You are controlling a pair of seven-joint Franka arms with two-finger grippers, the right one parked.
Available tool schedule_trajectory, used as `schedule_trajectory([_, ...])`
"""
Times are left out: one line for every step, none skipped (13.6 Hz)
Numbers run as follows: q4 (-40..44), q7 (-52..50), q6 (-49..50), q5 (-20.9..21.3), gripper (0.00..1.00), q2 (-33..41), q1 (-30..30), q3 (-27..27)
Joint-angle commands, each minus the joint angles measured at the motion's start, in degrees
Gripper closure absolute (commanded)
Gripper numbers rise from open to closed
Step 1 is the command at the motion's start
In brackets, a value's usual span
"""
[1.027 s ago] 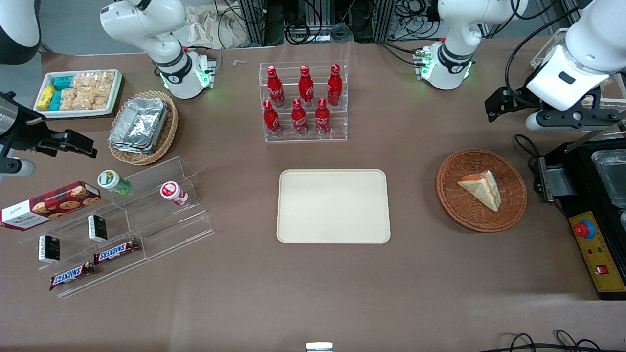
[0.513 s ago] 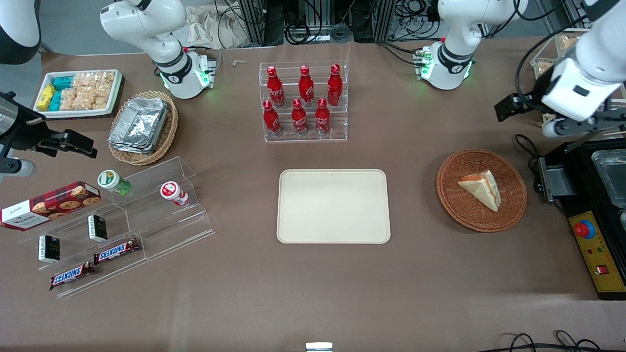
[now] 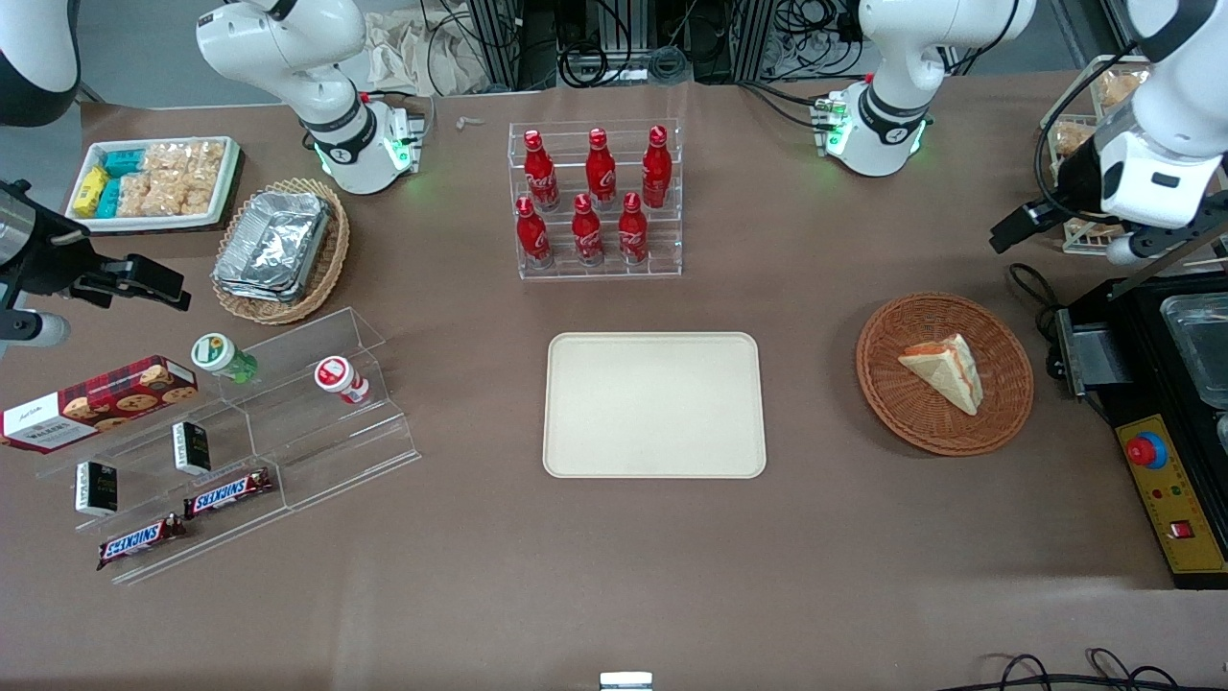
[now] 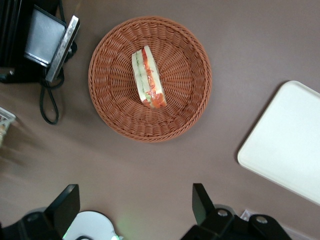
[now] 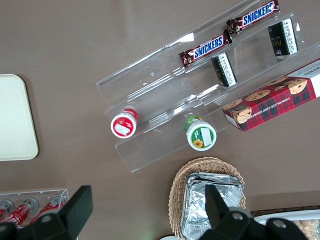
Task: Place sandwich from basket to tray
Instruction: 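Move the left gripper over the wicker basket holding the sandwich, then lower the open left gripper onto the wrapped sandwich in the basket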
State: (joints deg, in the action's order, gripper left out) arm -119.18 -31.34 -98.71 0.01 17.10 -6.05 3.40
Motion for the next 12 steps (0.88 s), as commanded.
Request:
schedule_trajectory([-6.5,-6.9,-6.7,2.6,0.0,1.8,-0.4,0.0])
schedule_trajectory([-8.0,-9.2,-9.0,4.3,0.0,1.2,-0.4,-0.1])
schedule_trajectory([-8.8,-10.7,-10.4,5.4,0.0,-0.3,-0.4,-0.1])
schedule_trajectory([-8.9,-11.1,-10.8,5.8,0.0,-2.1,-0.4,-0.1])
schedule_trajectory([-9.0,-11.3,-11.5,6.1,0.0,-3.6,-0.4,-0.1])
schedule_trajectory([-9.6,-11.8,-13.4,6.2,0.0,-5.2,-0.4,0.2])
schedule_trajectory([-9.8,-13.1,-15.7,6.2,0.0,-7.3,-0.4,0.2])
schedule_trajectory([-9.8,-14.7,-17.4,6.2,0.0,-10.4,-0.4,0.2])
schedule_trajectory([-9.8,-16.6,-19.7,6.2,0.0,-12.9,-0.4,0.2])
schedule_trajectory([-9.8,-18.3,-21.6,6.2,0.0,-15.0,-0.4,0.2])
schedule_trajectory([-9.8,-18.7,-22.9,6.2,0.0,-16.6,-0.4,0.2])
schedule_trajectory([-9.8,-18.7,-24.7,6.2,0.0,-17.9,-0.4,0.2])
